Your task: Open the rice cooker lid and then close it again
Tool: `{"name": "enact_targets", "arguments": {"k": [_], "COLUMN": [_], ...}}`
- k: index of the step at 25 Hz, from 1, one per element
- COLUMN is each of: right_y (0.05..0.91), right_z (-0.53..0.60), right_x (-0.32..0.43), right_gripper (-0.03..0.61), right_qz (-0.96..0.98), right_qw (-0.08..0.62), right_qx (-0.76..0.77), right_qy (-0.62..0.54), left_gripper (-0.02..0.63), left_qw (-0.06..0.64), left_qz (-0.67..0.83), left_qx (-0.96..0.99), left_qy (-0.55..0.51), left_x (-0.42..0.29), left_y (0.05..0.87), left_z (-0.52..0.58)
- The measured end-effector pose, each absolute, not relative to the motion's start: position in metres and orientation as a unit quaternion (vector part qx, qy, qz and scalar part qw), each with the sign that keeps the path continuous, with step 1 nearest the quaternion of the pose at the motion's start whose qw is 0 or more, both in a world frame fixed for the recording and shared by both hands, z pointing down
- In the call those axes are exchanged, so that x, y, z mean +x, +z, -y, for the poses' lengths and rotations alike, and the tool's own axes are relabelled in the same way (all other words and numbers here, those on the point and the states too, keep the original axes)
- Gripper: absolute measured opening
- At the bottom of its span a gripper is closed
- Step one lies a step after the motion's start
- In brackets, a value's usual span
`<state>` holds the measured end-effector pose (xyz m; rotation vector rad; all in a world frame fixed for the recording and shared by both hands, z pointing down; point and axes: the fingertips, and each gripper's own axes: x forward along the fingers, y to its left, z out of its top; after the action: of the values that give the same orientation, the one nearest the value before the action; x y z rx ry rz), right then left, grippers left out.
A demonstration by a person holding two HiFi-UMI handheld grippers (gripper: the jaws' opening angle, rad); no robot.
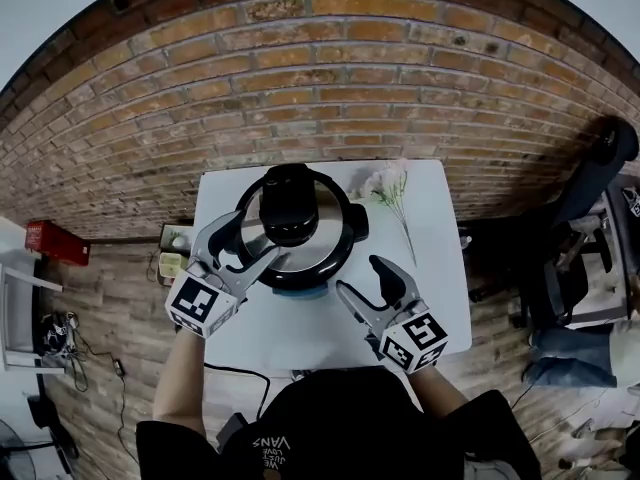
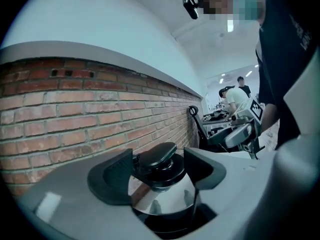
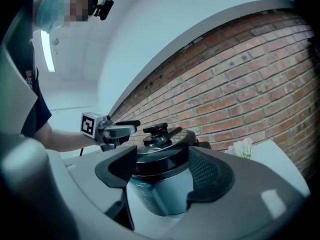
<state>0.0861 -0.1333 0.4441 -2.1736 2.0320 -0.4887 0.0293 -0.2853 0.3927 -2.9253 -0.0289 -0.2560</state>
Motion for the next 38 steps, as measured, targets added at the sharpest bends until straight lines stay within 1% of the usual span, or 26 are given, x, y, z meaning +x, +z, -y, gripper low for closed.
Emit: {"name": "enact_targets", "arguments": {"k": [7, 13, 17, 25, 32, 38], "right_y": [0.452, 0.452, 0.455, 0.461, 0.464, 0.467], "right_z": [0.128, 0.124, 0.118, 0.117, 0.113, 0.112], "right_x": [0.094, 0.102, 0.115, 0.127, 0.141, 0.146], "right_gripper": [0.314, 0.314, 0.314, 0.314, 0.314, 0.314], "right_qz": [-0.681, -0.688, -0.686, -0.694, -0.700, -0.711], "right_qw": [0.078, 0.081, 0.085, 0.103, 0.101, 0.086], "right_qx": [-0.708, -0.699, -0.698, -0.686, -0.679, -0.668], "right_qy": [-0.171, -0.178, -0.186, -0.192, -0.198, -0.202], "left_gripper": [0.296, 0.296, 0.296, 0.296, 0.298, 0.284], "left_qw": [0.148, 0.145, 0.178, 0.195, 0.157, 0.152], "left_qz": [0.073, 0.126, 0.183, 0.249, 0.280, 0.305], "left_qx": [-0.974, -0.958, -0.932, -0.877, -0.853, -0.852], "left_qy": [-0.153, -0.213, -0.256, -0.361, -0.411, -0.397], "left_x": [0.057, 0.074, 0.089, 0.095, 0.096, 0.096], "left_y": [0.402, 0.415, 0.418, 0.437, 0.448, 0.447], "left_z": [0.283, 0.288, 0.279, 0.273, 0.271, 0.267]}}
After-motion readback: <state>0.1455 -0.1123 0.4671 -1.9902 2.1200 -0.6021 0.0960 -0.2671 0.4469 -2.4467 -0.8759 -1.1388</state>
